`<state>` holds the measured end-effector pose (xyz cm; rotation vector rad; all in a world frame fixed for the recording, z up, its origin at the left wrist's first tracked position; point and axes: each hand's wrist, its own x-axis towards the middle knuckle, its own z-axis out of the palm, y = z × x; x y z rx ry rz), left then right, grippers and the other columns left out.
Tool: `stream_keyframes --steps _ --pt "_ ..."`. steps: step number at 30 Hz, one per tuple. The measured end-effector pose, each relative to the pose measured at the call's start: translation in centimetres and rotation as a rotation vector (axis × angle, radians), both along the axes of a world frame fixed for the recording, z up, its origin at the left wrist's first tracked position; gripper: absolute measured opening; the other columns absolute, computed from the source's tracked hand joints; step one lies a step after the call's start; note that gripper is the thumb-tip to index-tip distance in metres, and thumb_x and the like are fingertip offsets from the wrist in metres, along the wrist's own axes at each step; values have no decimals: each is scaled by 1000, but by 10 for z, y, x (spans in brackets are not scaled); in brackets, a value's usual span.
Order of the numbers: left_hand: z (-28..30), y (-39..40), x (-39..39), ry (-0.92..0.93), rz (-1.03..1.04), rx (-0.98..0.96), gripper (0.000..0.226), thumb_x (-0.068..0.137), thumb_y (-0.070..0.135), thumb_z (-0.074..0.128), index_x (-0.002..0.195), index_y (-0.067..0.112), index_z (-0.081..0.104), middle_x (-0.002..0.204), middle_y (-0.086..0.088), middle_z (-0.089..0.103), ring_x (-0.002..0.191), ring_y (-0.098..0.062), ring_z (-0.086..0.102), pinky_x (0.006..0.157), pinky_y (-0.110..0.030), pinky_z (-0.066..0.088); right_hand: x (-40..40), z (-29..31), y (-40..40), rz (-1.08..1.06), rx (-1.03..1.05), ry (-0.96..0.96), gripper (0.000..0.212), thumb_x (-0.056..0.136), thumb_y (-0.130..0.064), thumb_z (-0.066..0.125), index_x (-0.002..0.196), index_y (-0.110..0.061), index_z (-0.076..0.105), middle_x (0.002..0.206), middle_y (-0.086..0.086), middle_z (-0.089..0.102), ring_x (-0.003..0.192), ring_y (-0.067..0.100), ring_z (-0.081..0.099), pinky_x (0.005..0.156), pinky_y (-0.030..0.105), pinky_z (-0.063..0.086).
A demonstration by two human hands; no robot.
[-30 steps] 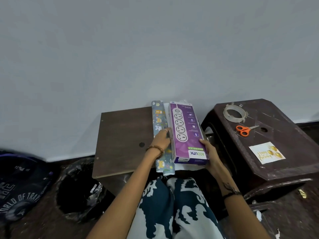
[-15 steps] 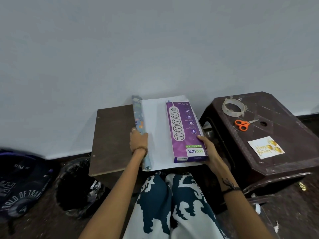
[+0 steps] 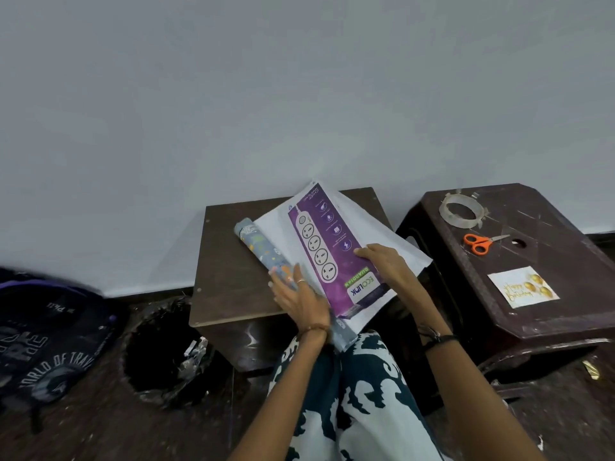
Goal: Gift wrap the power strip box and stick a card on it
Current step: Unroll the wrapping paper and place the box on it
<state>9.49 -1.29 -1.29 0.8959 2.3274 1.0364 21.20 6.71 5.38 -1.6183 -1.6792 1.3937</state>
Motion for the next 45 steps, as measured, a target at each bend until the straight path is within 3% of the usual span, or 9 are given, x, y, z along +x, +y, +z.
stream_keyframes --steps 2,5,10,17,23,27,30,34,45 --pt "4 4 -21 335 -355 -274 69 86 12 55 146 19 21 155 -13 -13 142 -34 -17 112 -51 -11 6 -1 0 22 23 -71 46 82 -47 58 103 -6 61 103 10 69 87 25 67 84 42 50" --pt "18 17 -62 486 -849 -524 60 95 41 42 147 21 22 158 2 1 143 -25 -18 106 -59 -17 12 5 -1 22 58 -168 57 81 -48 61 130 -22 51 131 4 53 108 26 59 95 44 46" --pt "31 28 -101 808 -1184 -676 74 85 61 44 147 27 21 153 -1 21 145 -20 -3 102 -67 -16 12 9 -1 61 95 -208 61 83 -47 59 137 -25 44 141 3 46 118 24 51 100 41 40" --pt "28 10 -77 853 -956 -410 47 77 55 62 112 24 61 118 -1 52 114 -19 51 111 -42 13 5 17 -5 71 204 -206 56 85 -47 57 136 -28 43 134 3 53 112 24 55 95 41 43" --pt "22 -7 -40 843 -619 -225 34 90 44 50 110 18 60 112 -3 52 99 -23 57 86 -36 33 -19 29 -9 260 590 -519 57 83 -41 59 136 -29 42 118 5 60 109 26 52 88 39 38" --pt "19 -11 -15 846 -606 -219 32 52 39 86 73 22 68 73 2 62 57 -17 61 54 -27 45 -30 23 -11 308 871 -622 55 80 -38 60 133 -30 47 113 -1 62 106 22 53 89 38 33" --pt "11 -9 -10 720 -728 -237 34 76 45 69 103 24 66 107 1 63 93 -20 61 77 -36 44 -30 18 -11 278 1019 -539 53 70 -27 69 121 -28 57 111 -4 65 104 23 56 89 45 35" --pt "7 -7 -24 237 -789 -339 59 87 65 30 125 29 57 149 8 33 139 -15 23 108 -61 7 -31 6 -8 410 1012 -557 51 67 -17 69 116 -27 59 114 -3 63 107 24 56 96 54 31" --pt "-2 16 -38 205 -1037 -302 52 88 59 44 99 16 72 153 16 22 143 -8 -12 96 -71 -21 -32 -35 0 413 863 -516 49 71 -10 68 115 -29 58 118 -5 60 113 23 52 102 53 25"
